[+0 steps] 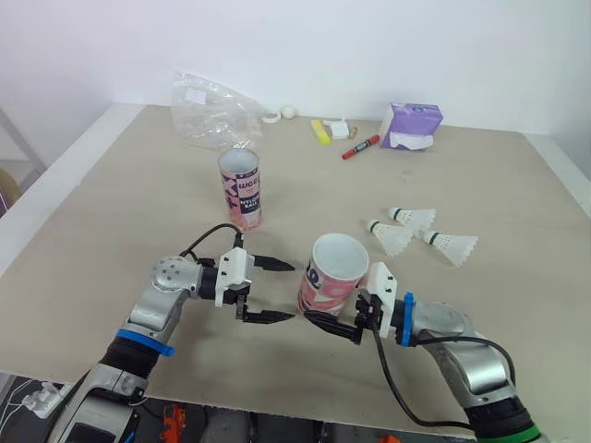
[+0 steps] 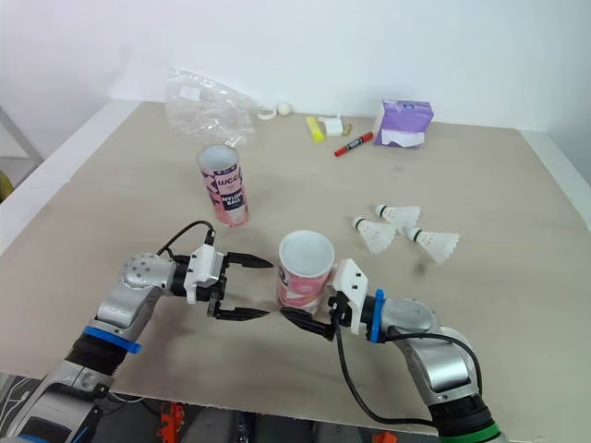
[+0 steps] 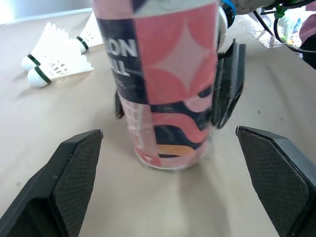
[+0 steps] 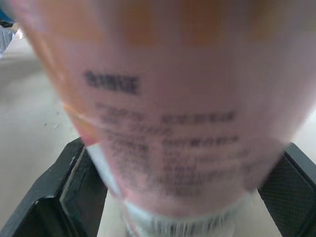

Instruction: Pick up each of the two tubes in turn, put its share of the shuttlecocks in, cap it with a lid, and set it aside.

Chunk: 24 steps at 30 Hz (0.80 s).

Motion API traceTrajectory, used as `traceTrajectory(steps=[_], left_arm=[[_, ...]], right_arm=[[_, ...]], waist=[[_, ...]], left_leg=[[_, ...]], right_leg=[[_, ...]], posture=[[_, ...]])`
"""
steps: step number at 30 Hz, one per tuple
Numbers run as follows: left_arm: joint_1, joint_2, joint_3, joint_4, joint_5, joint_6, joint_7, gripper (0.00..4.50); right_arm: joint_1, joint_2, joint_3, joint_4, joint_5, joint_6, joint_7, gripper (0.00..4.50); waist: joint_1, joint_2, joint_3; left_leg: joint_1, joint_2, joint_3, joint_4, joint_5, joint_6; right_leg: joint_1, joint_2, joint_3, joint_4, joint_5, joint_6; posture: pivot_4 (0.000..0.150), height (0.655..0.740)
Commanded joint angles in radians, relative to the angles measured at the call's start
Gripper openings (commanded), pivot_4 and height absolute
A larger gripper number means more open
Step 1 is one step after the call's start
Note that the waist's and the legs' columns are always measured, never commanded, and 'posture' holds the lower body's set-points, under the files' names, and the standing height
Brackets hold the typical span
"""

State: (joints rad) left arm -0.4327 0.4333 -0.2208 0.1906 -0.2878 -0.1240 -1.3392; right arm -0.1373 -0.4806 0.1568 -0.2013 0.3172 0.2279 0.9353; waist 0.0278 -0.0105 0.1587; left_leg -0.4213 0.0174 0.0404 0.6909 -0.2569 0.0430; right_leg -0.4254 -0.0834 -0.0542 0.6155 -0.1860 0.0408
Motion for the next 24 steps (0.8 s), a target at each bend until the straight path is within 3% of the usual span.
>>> traceTrajectory(steps=[1,24], left_arm=[[0.008,0.015,0.019,-0.040,-0.010,-0.009,0.010,4.50],[0.011,0.023,0.021,-0.045,-0.027,-0.005,0.027,4.50]], right_arm=[[-0.024,0.016,0.004,0.009,-0.004,-0.029,-0.003,4.46],[-0.064,0.046,0.030,0.057,-0.019,-0.050,0.007,4.46]], waist=[[0.000,0.000,0.000],[-0.001,0.000,0.000]], left_leg=[[0.000,0.000,0.000,0.000,0.000,0.000],[0.002,0.008,0.002,0.001,0.002,-0.004]], right_leg=[[0.000,0.000,0.000,0.000,0.000,0.000],[0.000,0.009,0.001,0.001,0.003,-0.006]], posture=[[0.150,0.7400],[0.150,0.7400]])
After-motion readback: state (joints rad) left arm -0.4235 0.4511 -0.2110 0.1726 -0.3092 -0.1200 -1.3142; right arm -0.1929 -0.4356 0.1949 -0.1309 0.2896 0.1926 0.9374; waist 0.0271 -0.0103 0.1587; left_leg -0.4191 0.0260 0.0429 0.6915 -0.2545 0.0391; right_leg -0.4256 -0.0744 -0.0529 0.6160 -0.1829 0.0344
